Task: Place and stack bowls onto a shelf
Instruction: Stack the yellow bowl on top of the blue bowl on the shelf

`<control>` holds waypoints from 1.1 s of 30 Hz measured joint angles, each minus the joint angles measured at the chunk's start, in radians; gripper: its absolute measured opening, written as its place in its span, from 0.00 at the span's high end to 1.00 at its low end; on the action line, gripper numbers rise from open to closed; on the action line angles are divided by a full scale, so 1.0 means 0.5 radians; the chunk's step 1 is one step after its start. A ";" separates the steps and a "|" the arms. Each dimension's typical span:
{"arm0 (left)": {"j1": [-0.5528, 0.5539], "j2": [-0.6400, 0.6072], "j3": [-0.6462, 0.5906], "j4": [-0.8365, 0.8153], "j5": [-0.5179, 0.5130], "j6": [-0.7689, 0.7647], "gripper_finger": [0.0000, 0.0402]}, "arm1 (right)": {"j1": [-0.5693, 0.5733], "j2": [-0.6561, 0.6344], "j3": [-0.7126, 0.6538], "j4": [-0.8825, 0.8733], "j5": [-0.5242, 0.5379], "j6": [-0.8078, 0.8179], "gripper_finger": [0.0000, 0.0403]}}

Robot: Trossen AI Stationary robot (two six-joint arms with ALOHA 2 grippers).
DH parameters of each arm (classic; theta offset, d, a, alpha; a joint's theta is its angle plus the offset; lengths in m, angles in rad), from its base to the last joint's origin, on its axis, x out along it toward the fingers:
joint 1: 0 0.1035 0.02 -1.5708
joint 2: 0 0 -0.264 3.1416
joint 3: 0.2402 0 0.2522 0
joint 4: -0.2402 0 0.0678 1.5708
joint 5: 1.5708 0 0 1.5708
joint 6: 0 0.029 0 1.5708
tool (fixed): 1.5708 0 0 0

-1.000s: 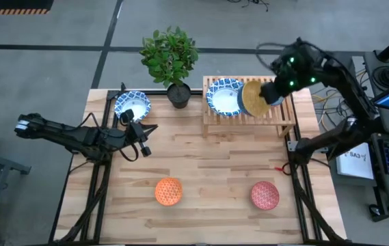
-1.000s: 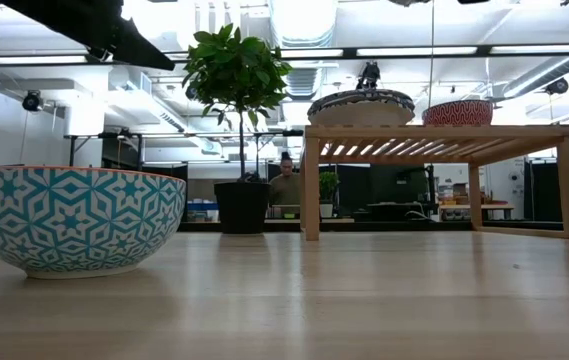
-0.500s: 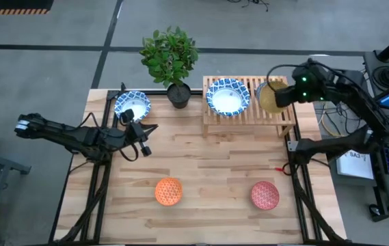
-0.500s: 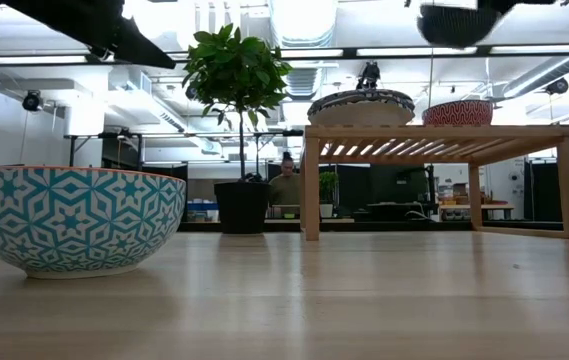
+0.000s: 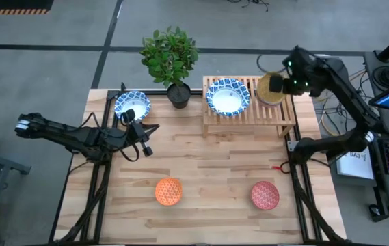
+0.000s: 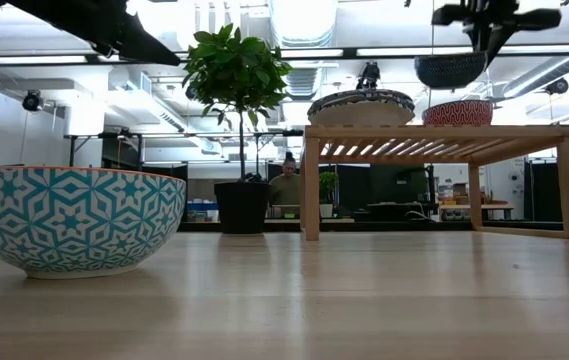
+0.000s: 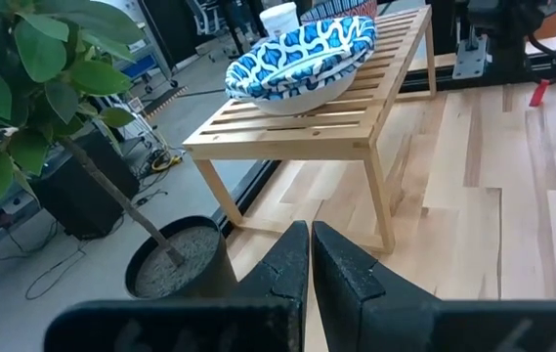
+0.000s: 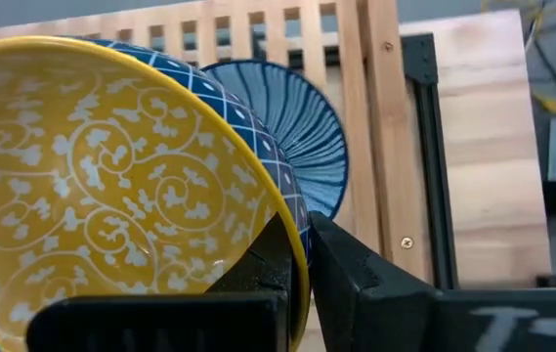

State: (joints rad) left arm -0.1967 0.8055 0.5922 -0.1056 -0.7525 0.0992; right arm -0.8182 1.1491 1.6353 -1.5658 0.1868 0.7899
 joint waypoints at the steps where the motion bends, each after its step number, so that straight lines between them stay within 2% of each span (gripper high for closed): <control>1: 0.000 0.000 0.000 -0.003 0.001 -0.006 1.00 | -0.075 0.023 0.015 0.000 -0.058 -0.043 0.97; 6: 0.000 0.002 0.000 -0.021 0.003 -0.008 1.00 | -0.381 0.084 0.045 0.000 -0.401 -0.182 0.97; 11: 0.000 0.002 0.000 -0.020 0.003 -0.008 1.00 | -0.592 0.172 0.019 -0.004 -0.618 -0.317 0.97; 15: 0.000 0.002 0.000 -0.020 0.003 -0.008 1.00 | -0.660 0.229 0.013 -0.015 -0.655 -0.377 0.97; 20: 0.000 0.002 0.000 -0.020 0.004 -0.007 1.00 | -0.694 0.316 0.000 -0.002 -0.801 -0.458 0.97; 33: 0.000 0.002 0.000 -0.032 0.004 -0.007 1.00 | -0.696 0.440 -0.003 -0.009 -0.841 -0.484 0.97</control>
State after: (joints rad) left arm -0.1967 0.8062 0.5922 -0.1219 -0.7506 0.0956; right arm -1.1660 1.3693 1.6337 -1.5704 -0.2337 0.5480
